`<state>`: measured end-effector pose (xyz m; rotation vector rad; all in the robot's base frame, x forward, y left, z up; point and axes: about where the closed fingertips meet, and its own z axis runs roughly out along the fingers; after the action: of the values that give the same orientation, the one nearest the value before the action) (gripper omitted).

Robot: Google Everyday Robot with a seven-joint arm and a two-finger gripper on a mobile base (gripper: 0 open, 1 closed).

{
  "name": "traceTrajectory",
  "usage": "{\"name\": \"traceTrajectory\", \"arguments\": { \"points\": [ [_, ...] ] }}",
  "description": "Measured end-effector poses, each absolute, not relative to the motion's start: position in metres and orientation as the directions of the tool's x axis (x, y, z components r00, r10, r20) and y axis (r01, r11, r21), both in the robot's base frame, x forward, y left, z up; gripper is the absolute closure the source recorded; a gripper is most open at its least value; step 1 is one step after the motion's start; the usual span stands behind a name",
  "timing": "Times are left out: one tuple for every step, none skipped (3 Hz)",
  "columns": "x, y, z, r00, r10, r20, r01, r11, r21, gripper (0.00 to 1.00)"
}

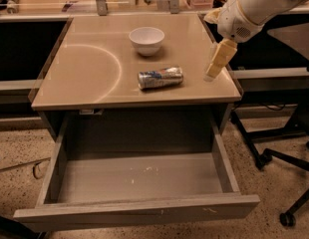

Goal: Place redbull can into top drawer

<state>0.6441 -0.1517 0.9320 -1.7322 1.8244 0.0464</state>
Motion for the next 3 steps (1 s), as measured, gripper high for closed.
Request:
{"name": "traceTrajectory", "arguments": {
  "points": [
    [0.682, -0.13, 0.914, 0.083, -0.866, -0.493, -0.932, 0.107, -0.346, 0.0],
    [0.702, -0.104, 0.896, 0.118, -0.849, -0.515, -0.957, 0.041, -0.287, 0.0],
    [0.709, -0.085, 0.885, 0.14, -0.844, -0.518, -0.972, -0.017, -0.235, 0.0]
  ]
}}
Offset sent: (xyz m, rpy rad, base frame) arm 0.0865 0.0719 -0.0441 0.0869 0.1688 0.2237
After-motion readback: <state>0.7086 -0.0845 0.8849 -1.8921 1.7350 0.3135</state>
